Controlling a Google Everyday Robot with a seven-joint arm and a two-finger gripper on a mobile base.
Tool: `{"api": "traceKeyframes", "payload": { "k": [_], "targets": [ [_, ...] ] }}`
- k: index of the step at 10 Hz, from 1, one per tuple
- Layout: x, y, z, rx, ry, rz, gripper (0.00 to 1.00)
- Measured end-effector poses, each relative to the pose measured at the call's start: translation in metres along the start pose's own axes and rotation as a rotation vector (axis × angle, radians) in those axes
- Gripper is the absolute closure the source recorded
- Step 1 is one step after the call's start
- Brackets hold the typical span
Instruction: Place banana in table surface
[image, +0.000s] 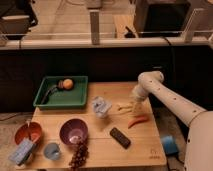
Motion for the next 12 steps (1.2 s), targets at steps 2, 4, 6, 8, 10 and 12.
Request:
{"api": "traceKeyframes", "payload": {
  "k": [2, 4, 6, 8, 10, 12],
  "targets": [
    [0.001, -0.001, 0.008, -0.017, 0.003, 0.0, 0.3],
    [0.008, -0.002, 0.017, -0.036, 0.007, 0.011, 0.51],
    [0.013, -0.001, 0.027, -0.054, 0.002, 0.026, 0.7],
    [0.014, -0.001, 0.027, -0.057, 0.001, 0.03, 0.77],
    [0.015, 0.0, 0.026, -0.058, 0.005, 0.028, 0.85],
    [0.017, 0.001, 0.022, -0.048, -0.003, 0.027, 0.91]
  ]
}}
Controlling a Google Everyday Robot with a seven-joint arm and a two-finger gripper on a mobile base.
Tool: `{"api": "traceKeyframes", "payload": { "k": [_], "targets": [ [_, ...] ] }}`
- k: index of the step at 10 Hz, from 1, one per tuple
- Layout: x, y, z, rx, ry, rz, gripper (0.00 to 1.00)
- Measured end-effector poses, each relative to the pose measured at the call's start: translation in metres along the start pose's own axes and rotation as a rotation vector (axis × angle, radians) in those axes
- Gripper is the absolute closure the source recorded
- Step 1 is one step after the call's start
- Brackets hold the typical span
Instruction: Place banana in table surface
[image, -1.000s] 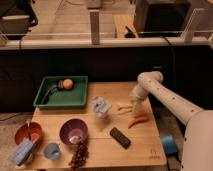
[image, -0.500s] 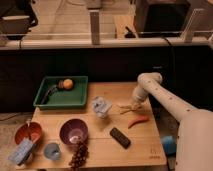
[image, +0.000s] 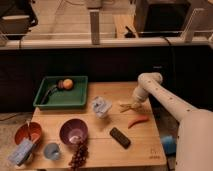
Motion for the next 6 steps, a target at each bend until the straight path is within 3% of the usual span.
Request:
{"api": "traceKeyframes", "payload": {
  "k": [2, 6],
  "targets": [
    [0.004, 0.005, -0.027, 0.05, -0.037, -0.001, 0.91],
    [-0.011, 0.018, -0.122, 0.139, -0.061, -0.048, 0.86]
  ]
}}
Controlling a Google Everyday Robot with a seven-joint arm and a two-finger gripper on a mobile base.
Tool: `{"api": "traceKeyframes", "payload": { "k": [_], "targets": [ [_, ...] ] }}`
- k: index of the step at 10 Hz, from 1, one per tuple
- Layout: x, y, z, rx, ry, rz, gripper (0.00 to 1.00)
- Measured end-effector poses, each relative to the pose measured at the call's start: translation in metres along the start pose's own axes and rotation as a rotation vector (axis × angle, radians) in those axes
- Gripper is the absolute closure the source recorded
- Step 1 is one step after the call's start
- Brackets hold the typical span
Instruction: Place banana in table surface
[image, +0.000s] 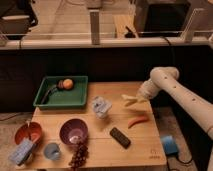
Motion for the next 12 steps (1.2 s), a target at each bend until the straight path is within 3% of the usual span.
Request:
{"api": "traceKeyframes", "payload": {
  "k": [2, 5, 6, 9, 12],
  "targets": [
    [-0.01, 0.004, -0.043, 0.03, 0.003, -0.024, 0.86],
    [-0.025, 0.013, -0.075, 0.076, 0.041, -0.054, 0.84],
    [-0.031, 0.014, -0.078, 0.077, 0.06, -0.065, 0.79],
    [-0.04, 0.008, -0.056, 0.043, 0.111, -0.079, 0.73],
    [-0.031, -0.005, -0.008, 0.007, 0.152, -0.057, 0.68]
  ]
}}
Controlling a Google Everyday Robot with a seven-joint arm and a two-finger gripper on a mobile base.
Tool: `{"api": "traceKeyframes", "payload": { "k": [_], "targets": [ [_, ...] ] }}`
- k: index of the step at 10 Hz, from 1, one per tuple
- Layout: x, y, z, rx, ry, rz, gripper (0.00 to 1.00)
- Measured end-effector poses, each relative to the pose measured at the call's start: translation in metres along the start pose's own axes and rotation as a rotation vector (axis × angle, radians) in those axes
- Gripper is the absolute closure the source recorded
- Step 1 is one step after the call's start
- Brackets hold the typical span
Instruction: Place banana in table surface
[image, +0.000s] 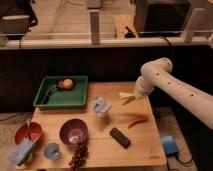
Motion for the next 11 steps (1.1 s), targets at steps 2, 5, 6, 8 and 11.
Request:
{"api": "traceKeyframes", "payload": {
  "k": [2, 5, 6, 8, 11],
  "targets": [
    [0.012, -0.012, 0.035, -0.033, -0.002, 0.027, 0.68],
    [0.026, -0.011, 0.084, -0.092, -0.006, 0.063, 0.68],
    [0.032, -0.009, 0.1, -0.117, -0.006, 0.076, 0.66],
    [0.04, -0.001, 0.111, -0.157, -0.004, 0.088, 0.49],
    [0.05, 0.016, 0.117, -0.188, -0.015, 0.098, 0.22]
  ]
}}
